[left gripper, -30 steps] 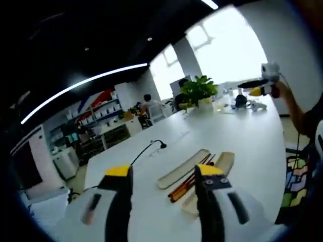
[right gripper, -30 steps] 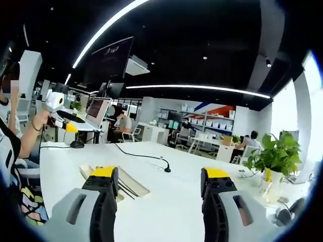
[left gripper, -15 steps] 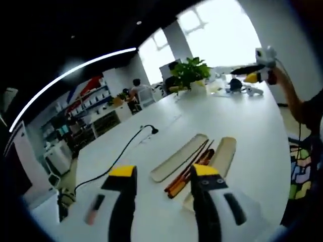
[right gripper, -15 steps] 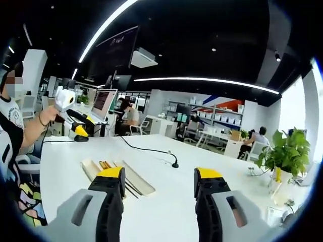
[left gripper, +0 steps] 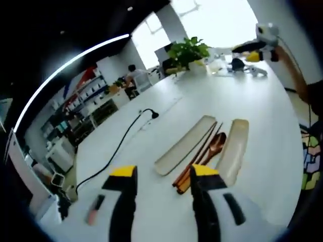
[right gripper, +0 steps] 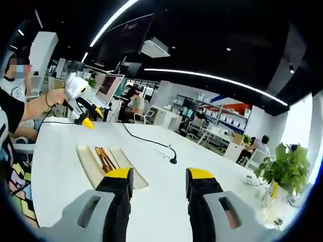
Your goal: Arrange the utensils inside the cutlery case until each visible utensil rests in its matching compartment.
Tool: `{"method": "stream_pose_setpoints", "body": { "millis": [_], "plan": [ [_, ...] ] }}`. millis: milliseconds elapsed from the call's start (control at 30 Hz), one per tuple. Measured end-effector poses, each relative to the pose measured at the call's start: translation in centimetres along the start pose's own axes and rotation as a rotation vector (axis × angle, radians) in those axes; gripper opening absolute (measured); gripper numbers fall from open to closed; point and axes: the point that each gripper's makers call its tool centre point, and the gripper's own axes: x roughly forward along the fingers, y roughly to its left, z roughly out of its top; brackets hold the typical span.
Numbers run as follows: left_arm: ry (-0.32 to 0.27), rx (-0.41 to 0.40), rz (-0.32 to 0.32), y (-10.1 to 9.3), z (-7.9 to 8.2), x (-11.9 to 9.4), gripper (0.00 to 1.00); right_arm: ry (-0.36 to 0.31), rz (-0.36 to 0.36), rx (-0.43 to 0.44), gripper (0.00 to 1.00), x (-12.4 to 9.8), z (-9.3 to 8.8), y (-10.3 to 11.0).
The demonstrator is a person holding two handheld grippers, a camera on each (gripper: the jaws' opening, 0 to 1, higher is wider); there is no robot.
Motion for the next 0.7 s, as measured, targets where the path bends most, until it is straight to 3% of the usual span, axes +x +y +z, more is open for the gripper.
{"method": "stream_pose_setpoints", "body": {
  "millis": [100, 233, 300, 400, 533, 700],
  "plan": [
    [0.008, -0.041, -0.023, -0.1, -0.1, 0.6, 0.43, 0.021, 0.031, -0.009, 0.46, 0.7, -0.2, 0.6],
    [0.027, -0.029, -0.037, -0.2, -0.2, 1.5, 0.43, -0.003, 0.059, 0.027, 0.6, 1.7, 0.1, 0.8],
    [0.048, -0.017, -0.032, 0.0, -0.5, 2.1, 0.43, -0.013, 0.065, 0.044, 0.57, 2.5, 0.2, 0.8],
    [0.079, -0.006, -0.043, 0.1, -1.2, 2.7, 0.43, 0.027, 0.112, 0.053, 0.49, 4.0, -0.4, 1.0],
    [0.157, 0.037, -0.063, 0.1, -2.8, 3.5, 0.43, 0.051, 0.147, 0.076, 0.5, 5.9, -1.1, 1.5],
    [0.22, 0.066, -0.093, 0.0, -4.1, 4.2, 0.43, 0.118, 0.177, 0.038, 0.44, 7.5, -2.4, 2.2]
  ]
}}
